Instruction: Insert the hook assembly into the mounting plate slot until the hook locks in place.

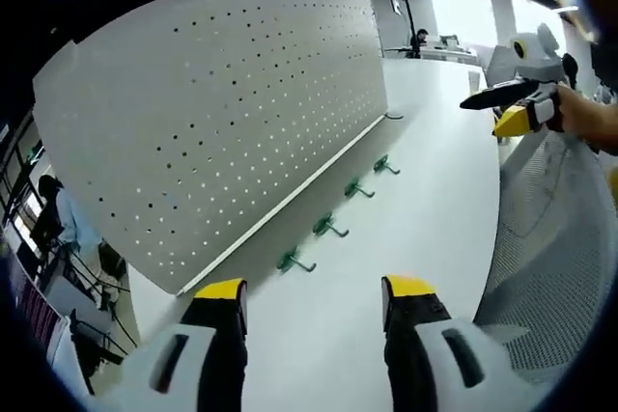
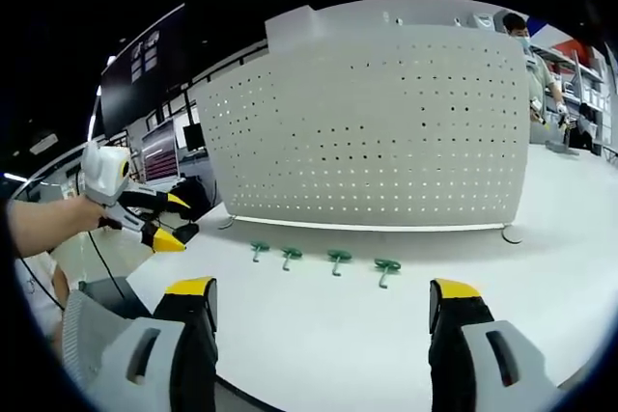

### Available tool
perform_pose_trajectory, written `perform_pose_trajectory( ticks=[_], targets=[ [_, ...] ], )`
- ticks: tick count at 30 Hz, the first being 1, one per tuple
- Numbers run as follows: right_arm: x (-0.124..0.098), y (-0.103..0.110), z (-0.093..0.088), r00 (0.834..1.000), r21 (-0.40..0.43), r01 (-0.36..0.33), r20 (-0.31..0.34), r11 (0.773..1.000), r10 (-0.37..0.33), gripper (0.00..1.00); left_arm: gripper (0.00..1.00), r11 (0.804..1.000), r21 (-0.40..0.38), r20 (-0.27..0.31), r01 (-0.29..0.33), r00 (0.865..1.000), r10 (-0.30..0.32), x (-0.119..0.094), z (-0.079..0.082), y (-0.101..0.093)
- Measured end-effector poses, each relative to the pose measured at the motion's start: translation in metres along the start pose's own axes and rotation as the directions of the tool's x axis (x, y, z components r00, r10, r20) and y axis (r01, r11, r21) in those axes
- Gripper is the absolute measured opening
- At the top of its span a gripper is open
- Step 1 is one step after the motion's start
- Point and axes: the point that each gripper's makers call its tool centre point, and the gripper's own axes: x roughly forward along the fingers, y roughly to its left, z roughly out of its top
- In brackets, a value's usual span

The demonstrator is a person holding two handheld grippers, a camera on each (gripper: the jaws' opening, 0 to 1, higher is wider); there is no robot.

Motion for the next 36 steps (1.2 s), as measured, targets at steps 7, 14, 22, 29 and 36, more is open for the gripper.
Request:
perform_pose_trajectory(
  ticks=[7, 14, 22, 29, 36],
  targets=[
    [-0.002, 0.0, -0.003, 1.0, 0.003, 0.007, -0.001, 1.0, -0.007, 0.88, 0.57, 1.0, 0.021, -0.019, 0.019, 1.0, -0.019, 0.008, 0.0, 0.003],
    [-0.003, 0.0, -0.003, 1.0, 0.007, 0.01, 0.003, 1.0, -0.01, 0.87, 0.57, 0.999, 0.024, -0.036, 0.035, 0.999, -0.034, 0.014, -0.004, 0.005],
    [-0.003, -0.001, -0.002, 1.0, 0.006, 0.019, 0.003, 1.0, -0.019, 0.87, 0.57, 0.998, 0.034, -0.057, 0.054, 0.997, -0.052, 0.018, -0.007, 0.011],
    [-0.002, -0.002, -0.003, 1.0, 0.013, 0.027, 0.003, 1.0, -0.027, 0.87, 0.57, 0.996, 0.042, -0.081, 0.078, 0.994, -0.074, 0.025, -0.011, 0.011],
    [-0.003, -0.004, -0.002, 0.999, 0.016, 0.035, 0.007, 0.999, -0.035, 0.87, 0.57, 0.995, 0.043, -0.092, 0.089, 0.992, -0.084, 0.034, -0.011, 0.016]
  ],
)
